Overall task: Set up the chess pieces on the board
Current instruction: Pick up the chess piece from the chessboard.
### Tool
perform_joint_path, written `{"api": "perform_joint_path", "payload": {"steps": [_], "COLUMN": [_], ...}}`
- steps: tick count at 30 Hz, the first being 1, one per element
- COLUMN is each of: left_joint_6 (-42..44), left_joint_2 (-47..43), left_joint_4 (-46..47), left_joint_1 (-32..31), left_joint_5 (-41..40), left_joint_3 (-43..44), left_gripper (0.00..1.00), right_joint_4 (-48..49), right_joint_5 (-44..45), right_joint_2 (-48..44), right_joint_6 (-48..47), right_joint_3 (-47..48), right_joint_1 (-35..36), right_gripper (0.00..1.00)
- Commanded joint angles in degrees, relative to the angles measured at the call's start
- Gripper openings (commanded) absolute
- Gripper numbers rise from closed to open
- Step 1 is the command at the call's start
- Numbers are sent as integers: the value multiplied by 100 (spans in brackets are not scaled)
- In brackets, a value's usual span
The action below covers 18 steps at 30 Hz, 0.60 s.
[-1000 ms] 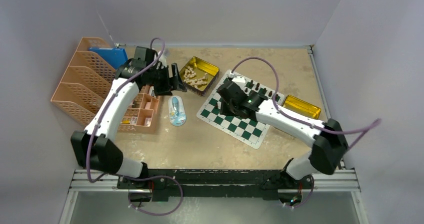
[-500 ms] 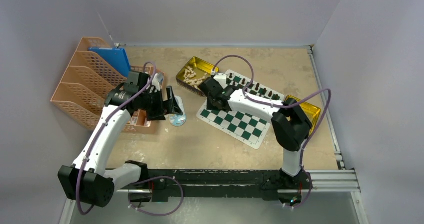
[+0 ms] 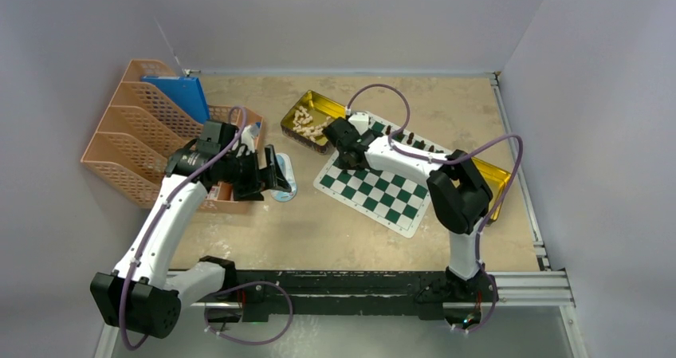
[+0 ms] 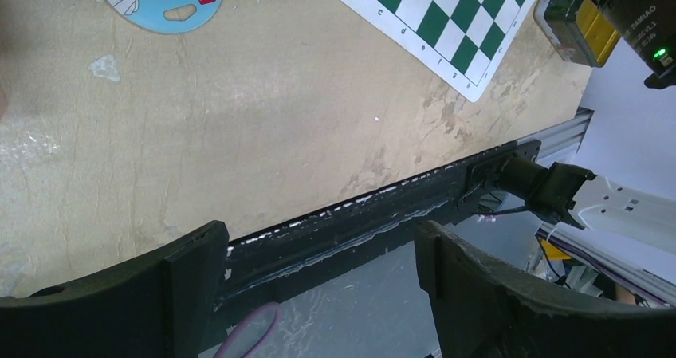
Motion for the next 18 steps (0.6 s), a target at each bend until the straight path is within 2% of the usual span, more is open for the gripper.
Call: {"api": "perform_joint_path", "payload": {"steps": [1, 13, 18], "left_joint_6": [11, 80, 106], "left_joint_2": [-104, -147, -192], "left_joint_4": [-28, -21, -58], "left_joint_1": [-87, -185, -188], "left_joint_5": [110, 21, -38], "left_joint_3": [-10, -131, -118], "left_gripper": [87, 87, 87], "right_joint_4": [103, 79, -38], "right_joint_5": [73, -309, -167], "right_joint_2": [36, 463, 475], "right_joint_6": [-236, -194, -118], "right_joint_3": [316, 586, 535], "right_joint_1": [-51, -67, -65], "right_gripper": [34, 33, 25]}}
